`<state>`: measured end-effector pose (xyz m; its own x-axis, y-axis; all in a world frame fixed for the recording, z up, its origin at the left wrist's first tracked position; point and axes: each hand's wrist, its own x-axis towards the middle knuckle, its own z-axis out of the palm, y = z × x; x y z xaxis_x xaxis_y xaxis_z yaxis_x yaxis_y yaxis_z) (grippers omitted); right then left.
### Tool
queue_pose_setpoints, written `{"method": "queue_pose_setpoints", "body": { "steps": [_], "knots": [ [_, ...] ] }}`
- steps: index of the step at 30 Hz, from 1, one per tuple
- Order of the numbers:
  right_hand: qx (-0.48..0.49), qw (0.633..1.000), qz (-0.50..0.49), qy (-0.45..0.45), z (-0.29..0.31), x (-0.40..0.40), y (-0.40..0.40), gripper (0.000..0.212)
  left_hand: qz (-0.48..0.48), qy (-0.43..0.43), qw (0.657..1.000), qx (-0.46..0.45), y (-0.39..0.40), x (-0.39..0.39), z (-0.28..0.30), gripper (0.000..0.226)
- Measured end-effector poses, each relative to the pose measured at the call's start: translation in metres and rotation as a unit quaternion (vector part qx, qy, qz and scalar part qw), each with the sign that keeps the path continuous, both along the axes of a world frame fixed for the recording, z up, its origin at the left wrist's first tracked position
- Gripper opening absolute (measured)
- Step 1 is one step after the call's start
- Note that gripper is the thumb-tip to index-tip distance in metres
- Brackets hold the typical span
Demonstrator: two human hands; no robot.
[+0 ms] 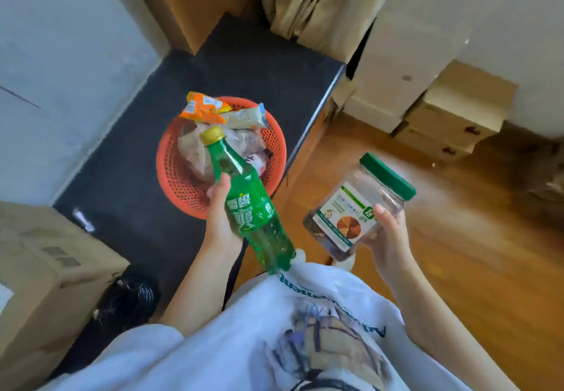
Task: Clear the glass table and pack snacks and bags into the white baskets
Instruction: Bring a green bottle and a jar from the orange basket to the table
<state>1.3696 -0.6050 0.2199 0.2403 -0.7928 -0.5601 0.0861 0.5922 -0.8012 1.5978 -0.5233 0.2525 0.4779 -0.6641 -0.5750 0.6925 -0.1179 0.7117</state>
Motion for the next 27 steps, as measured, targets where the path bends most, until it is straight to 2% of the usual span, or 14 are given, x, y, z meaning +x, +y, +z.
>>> {"method": "queue_pose_setpoints", "body": {
  "steps": [3,6,10,14,17,20,21,23,25,27],
  "knots": [
    [0.012,0.996,-0.089,0.004,0.000,-0.047,0.036,0.085,-0.135,-0.008,0.991,-0.004,-0.013,-0.035,-0.002,0.050],
    [0.014,0.984,-0.176,0.009,0.002,-0.094,0.076,0.079,-0.279,-0.010,0.960,-0.010,-0.023,-0.082,-0.004,0.057],
    [0.004,0.958,-0.286,0.009,0.003,-0.160,0.140,0.064,-0.433,-0.034,0.901,0.011,-0.020,-0.164,-0.003,0.045],
    [-0.014,0.919,-0.394,0.007,0.006,-0.227,0.220,0.056,-0.564,-0.075,0.823,0.011,0.007,-0.263,-0.001,0.039],
    [-0.034,0.886,-0.462,0.029,0.009,-0.281,0.287,0.047,-0.621,-0.088,0.779,0.002,0.041,-0.343,0.001,0.035],
    [-0.040,0.854,-0.518,0.038,0.008,-0.336,0.357,0.052,-0.662,-0.090,0.744,-0.002,0.082,-0.420,-0.001,0.043],
    [-0.036,0.845,-0.532,0.035,0.007,-0.345,0.369,0.055,-0.665,-0.088,0.741,0.000,0.088,-0.432,-0.002,0.047],
    [-0.034,0.803,-0.594,0.024,0.006,-0.385,0.421,0.056,-0.706,-0.090,0.702,-0.002,0.125,-0.495,-0.001,0.054],
    [-0.047,0.789,-0.612,0.018,0.008,-0.402,0.435,0.051,-0.720,-0.097,0.687,-0.010,0.137,-0.520,0.000,0.057],
    [-0.057,0.759,-0.648,0.009,0.011,-0.430,0.468,0.050,-0.753,-0.110,0.648,-0.014,0.165,-0.565,0.002,0.055]
  ]
}}
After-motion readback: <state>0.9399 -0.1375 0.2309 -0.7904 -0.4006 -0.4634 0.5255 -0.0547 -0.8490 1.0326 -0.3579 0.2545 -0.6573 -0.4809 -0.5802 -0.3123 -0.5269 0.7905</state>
